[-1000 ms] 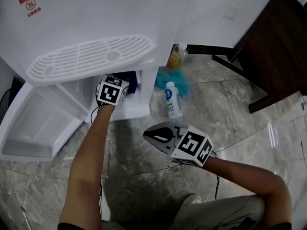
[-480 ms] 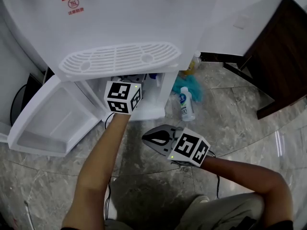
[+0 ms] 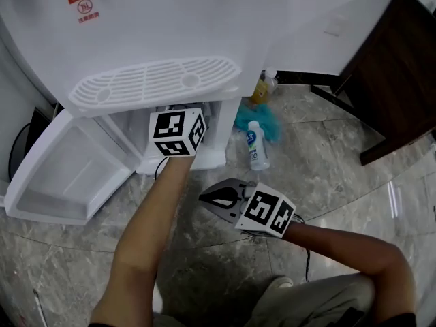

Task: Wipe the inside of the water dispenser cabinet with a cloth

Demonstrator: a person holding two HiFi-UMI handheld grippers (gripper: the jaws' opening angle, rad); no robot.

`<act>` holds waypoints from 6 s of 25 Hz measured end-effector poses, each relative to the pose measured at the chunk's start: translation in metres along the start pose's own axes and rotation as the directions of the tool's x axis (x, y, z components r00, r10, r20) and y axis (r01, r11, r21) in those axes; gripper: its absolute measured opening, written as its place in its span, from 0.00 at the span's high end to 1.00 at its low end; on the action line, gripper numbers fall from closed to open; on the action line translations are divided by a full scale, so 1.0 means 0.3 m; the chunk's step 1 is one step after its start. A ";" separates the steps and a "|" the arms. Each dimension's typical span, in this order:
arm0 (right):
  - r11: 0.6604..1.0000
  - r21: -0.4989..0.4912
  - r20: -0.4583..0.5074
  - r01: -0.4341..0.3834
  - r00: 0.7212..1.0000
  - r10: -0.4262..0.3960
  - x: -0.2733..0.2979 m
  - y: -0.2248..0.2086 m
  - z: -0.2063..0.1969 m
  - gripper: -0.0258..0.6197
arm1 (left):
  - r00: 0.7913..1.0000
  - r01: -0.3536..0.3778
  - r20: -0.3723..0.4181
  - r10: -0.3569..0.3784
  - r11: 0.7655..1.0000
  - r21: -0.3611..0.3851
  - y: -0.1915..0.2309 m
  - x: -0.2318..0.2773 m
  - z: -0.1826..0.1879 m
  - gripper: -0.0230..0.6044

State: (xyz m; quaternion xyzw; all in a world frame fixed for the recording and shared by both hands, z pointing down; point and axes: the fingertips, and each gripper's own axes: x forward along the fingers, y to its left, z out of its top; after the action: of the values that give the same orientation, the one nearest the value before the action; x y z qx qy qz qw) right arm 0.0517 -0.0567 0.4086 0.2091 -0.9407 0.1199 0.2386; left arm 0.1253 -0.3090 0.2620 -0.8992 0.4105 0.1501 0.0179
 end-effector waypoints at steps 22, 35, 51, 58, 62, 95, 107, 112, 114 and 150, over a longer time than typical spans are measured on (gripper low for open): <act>0.997 0.062 0.005 -0.038 0.999 0.038 -0.038 -0.002 -0.061 0.96 | 0.997 -0.081 -0.013 0.082 0.996 0.029 0.079 0.103 -0.022 0.72; 0.992 0.106 -0.018 -0.069 0.997 0.071 -0.007 0.007 -0.102 0.96 | 0.998 -0.056 -0.016 0.055 0.998 -0.038 0.051 0.074 -0.043 0.72; 0.958 0.274 0.042 0.080 0.995 -0.095 -0.060 -0.133 -0.100 0.96 | 0.986 0.090 -0.145 -0.078 0.993 0.082 0.003 0.018 -0.041 0.72; 0.950 0.259 0.088 0.173 0.976 -0.201 -0.073 -0.233 0.008 0.96 | 0.901 0.374 -0.321 -0.290 0.896 0.240 -0.069 -0.226 -0.043 0.71; 0.952 0.248 0.142 0.181 0.965 -0.221 -0.052 -0.251 0.113 0.96 | 0.841 0.472 -0.417 -0.344 0.843 0.257 -0.073 -0.400 -0.070 0.71; 0.952 0.279 0.174 0.129 0.968 -0.182 0.165 -0.138 0.362 0.75 | 0.723 0.570 -0.608 -0.329 0.781 0.255 -0.053 -0.773 -0.147 0.60; 0.917 0.222 0.100 0.331 0.928 -0.359 0.112 -0.315 0.294 0.76 | 0.715 0.527 -0.656 -0.241 0.802 0.280 0.056 -0.805 -0.180 0.95; 0.929 0.135 0.063 0.344 0.933 -0.355 0.173 -0.336 0.265 0.76 | 0.701 0.522 -0.668 -0.251 0.818 0.241 0.072 -0.830 -0.217 0.95; 0.929 0.107 0.058 0.354 0.931 -0.362 0.210 -0.359 0.261 0.76 | 0.695 0.519 -0.672 -0.256 0.826 0.222 0.081 -0.844 -0.234 0.95; 0.739 -0.571 -0.209 0.359 0.806 -0.553 0.735 -0.780 0.158 0.78 | 0.641 0.399 -0.732 -0.231 0.915 0.060 0.252 -1.066 -0.236 0.95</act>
State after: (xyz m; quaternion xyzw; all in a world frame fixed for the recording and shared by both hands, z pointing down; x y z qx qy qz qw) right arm -0.0380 -0.3531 0.5074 0.3411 -0.7942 -0.1571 0.4777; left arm -0.1103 -0.1358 0.4275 -0.9365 0.2350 -0.2597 -0.0183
